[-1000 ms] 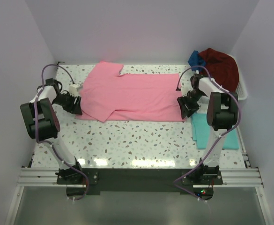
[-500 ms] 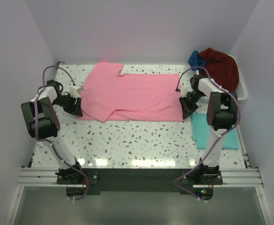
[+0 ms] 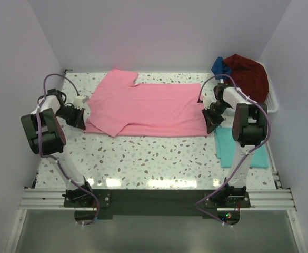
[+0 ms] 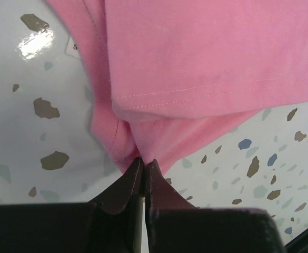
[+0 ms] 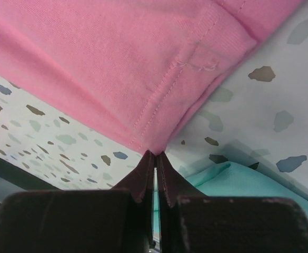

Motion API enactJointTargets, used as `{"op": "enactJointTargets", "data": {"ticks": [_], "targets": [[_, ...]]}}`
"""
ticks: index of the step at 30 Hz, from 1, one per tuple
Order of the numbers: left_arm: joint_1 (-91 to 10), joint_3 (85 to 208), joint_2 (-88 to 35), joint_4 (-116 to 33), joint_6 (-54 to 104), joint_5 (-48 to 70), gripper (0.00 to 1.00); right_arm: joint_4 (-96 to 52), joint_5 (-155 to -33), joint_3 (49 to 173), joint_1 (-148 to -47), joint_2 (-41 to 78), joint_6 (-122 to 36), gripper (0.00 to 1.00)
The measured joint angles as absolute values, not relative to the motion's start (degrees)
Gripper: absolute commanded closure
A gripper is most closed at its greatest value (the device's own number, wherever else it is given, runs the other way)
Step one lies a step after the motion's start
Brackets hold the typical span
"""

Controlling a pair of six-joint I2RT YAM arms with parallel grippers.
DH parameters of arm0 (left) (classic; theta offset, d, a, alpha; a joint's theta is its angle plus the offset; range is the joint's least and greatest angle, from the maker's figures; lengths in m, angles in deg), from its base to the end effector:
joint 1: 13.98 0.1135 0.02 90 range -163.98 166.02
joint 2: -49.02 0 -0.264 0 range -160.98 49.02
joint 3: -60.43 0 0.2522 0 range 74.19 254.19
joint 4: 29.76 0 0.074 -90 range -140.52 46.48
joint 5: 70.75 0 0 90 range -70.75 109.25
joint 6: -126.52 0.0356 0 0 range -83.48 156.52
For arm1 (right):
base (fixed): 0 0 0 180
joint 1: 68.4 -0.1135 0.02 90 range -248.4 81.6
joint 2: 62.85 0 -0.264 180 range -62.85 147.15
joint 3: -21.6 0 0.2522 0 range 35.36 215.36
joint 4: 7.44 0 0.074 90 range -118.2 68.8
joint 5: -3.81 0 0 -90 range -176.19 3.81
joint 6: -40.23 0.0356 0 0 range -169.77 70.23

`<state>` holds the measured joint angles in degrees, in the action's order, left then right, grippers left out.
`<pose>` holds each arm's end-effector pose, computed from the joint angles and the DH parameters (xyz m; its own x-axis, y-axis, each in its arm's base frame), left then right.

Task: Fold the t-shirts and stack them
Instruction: Fold the tshirt

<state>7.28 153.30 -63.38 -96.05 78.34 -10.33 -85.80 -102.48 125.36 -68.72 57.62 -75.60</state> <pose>0.3474 0.1163 0.1686 -0.8806 0.2796 -0.3826 0.4097 0.8549 -0.3183 0.3858 0.0121 0.1608 -0.9050 -0.4233 -0.0422 -0.4165 0.8616 0.2900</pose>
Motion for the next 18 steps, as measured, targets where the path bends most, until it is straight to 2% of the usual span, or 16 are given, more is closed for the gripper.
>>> {"op": "enactJointTargets", "data": {"ticks": [8,9,11,13,15,18], "targets": [[8.0,149.2,-60.5,-98.2,80.7,-8.8,1.00,-87.0,-101.3,120.9,-69.1,54.6,-78.6,1.00],[8.0,147.8,-59.8,-98.2,80.8,-8.5,0.91,-87.1,-100.9,119.3,-69.3,53.8,-78.9,1.00],[8.0,145.6,-59.0,-98.3,81.3,-8.1,0.73,-87.8,-100.6,117.1,-69.7,52.9,-79.3,0.77],[8.0,144.8,-58.5,-98.3,82.0,-8.2,0.64,-88.3,-100.4,116.4,-70.0,52.8,-79.5,0.57],[8.1,144.3,-57.0,-97.9,82.7,-8.8,0.58,-88.5,-100.3,116.3,-70.0,52.7,-79.5,0.48],[7.6,143.9,-52.2,-97.4,83.3,-9.6,0.57,-89.3,-100.2,117.0,-69.9,51.7,-79.5,0.46]]}}
